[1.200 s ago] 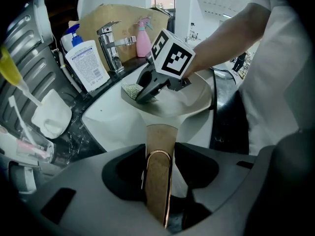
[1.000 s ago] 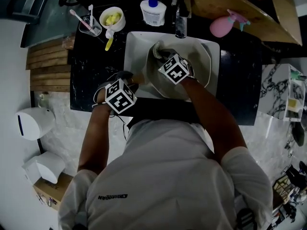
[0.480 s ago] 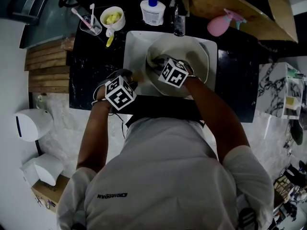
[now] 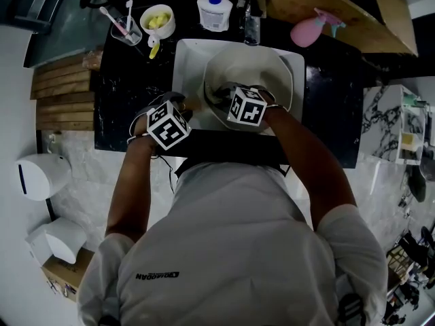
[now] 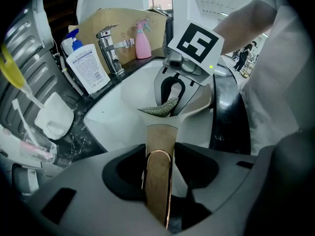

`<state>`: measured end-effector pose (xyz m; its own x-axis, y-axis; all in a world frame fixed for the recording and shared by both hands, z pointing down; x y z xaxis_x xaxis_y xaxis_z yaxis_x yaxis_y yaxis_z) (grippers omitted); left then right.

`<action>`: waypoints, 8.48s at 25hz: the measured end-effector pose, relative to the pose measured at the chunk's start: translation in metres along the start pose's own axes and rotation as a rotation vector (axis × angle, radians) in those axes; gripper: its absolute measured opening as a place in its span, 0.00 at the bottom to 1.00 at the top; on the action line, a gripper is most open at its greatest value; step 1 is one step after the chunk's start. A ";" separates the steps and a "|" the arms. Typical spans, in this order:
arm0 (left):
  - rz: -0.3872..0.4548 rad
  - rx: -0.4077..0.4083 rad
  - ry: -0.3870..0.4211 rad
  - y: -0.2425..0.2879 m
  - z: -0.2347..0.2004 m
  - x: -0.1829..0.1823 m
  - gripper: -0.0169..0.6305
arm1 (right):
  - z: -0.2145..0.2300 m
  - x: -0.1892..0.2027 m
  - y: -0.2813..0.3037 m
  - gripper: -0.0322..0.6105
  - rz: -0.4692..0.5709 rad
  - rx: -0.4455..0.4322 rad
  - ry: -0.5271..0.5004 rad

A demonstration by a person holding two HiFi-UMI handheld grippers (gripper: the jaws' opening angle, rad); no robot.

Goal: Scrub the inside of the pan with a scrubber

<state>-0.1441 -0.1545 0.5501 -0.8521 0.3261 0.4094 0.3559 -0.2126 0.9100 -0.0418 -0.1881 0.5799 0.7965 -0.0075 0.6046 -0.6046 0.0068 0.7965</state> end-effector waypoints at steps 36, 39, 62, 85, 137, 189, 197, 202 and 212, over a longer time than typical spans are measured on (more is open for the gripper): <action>0.000 -0.016 0.010 0.001 0.002 0.000 0.32 | -0.049 0.066 -0.055 0.17 -0.123 -0.405 0.319; -0.002 -0.014 0.004 0.001 0.002 0.000 0.32 | -0.050 0.068 -0.062 0.17 -0.136 -0.438 0.363; -0.006 0.013 -0.007 -0.001 0.000 0.000 0.32 | 0.076 0.037 -0.073 0.18 -0.464 0.667 -0.682; -0.013 0.035 -0.024 0.000 -0.001 0.000 0.32 | 0.125 0.098 -0.033 0.19 -0.788 0.551 -0.949; 0.003 0.008 0.009 0.001 0.003 0.003 0.32 | 0.042 0.172 -0.068 0.19 -1.033 0.335 -0.244; -0.004 0.038 -0.004 0.003 0.002 0.006 0.32 | -0.037 0.090 -0.026 0.19 -0.431 -0.526 0.981; 0.009 0.041 -0.002 -0.002 0.000 0.001 0.32 | -0.032 0.084 -0.030 0.19 -0.259 -0.589 1.044; 0.003 0.046 -0.006 0.000 0.000 0.003 0.32 | -0.006 0.069 -0.045 0.19 -0.126 -0.470 0.969; 0.002 0.050 -0.008 0.000 -0.001 0.001 0.32 | 0.084 0.059 -0.057 0.19 -0.083 0.331 0.451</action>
<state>-0.1453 -0.1554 0.5506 -0.8483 0.3330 0.4117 0.3765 -0.1673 0.9112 0.0387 -0.2730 0.5700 0.7233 0.4337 0.5374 -0.4523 -0.2905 0.8432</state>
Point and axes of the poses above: the fingertips, and each gripper's own axes: y forward along the fingers, z to its right, x out of its underside, the point moved 5 cm from there along -y, backward along the fingers, and after that the axes turned 2 degrees about y, right-handed, at the moved point
